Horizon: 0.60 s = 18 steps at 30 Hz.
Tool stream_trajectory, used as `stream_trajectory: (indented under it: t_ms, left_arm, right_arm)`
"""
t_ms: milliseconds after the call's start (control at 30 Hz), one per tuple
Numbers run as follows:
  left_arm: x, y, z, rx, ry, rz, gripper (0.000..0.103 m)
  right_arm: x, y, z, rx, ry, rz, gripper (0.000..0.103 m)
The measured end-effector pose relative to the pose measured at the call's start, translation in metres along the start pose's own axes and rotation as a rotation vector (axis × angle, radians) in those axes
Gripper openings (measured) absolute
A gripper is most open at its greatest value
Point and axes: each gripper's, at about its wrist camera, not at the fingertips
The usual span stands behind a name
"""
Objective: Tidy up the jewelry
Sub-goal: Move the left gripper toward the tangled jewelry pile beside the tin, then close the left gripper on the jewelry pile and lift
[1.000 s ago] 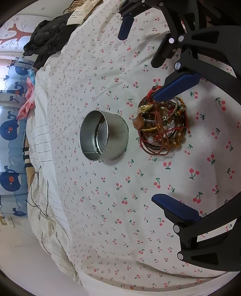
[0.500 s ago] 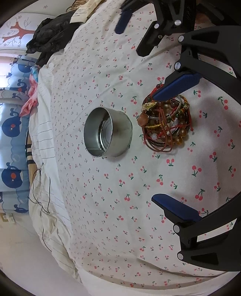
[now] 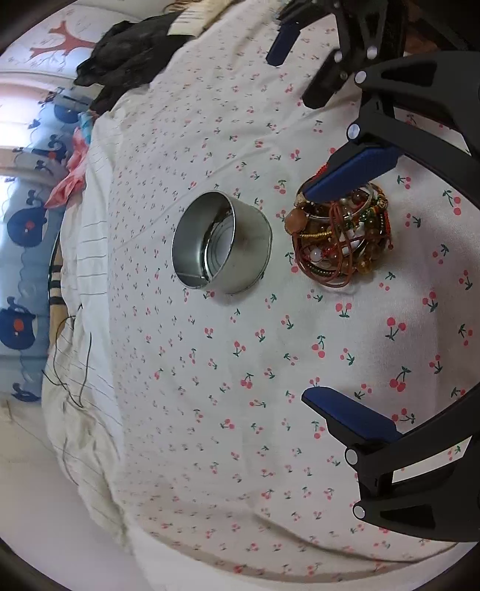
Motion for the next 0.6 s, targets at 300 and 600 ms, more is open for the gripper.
stream_trajectory:
  t_ms: [300,600]
  left_arm:
    - [0.002,0.005,0.003,0.026,-0.014,-0.009,0.096]
    - [0.001,0.009,0.002,0.069,-0.037,-0.020,0.096]
  right_arm:
    - [0.002,-0.004,-0.009,-0.027,-0.047,0.005,0.096]
    - [0.000,0.001,-0.006,-0.021,-0.037,-0.002,0.096]
Point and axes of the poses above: each gripper's, at about its wrist camera, not at the fingertips, and y roughly the way its jaws point, z to its right, x to its underside, and after that the axes turned 11 degrees about z, right-handed
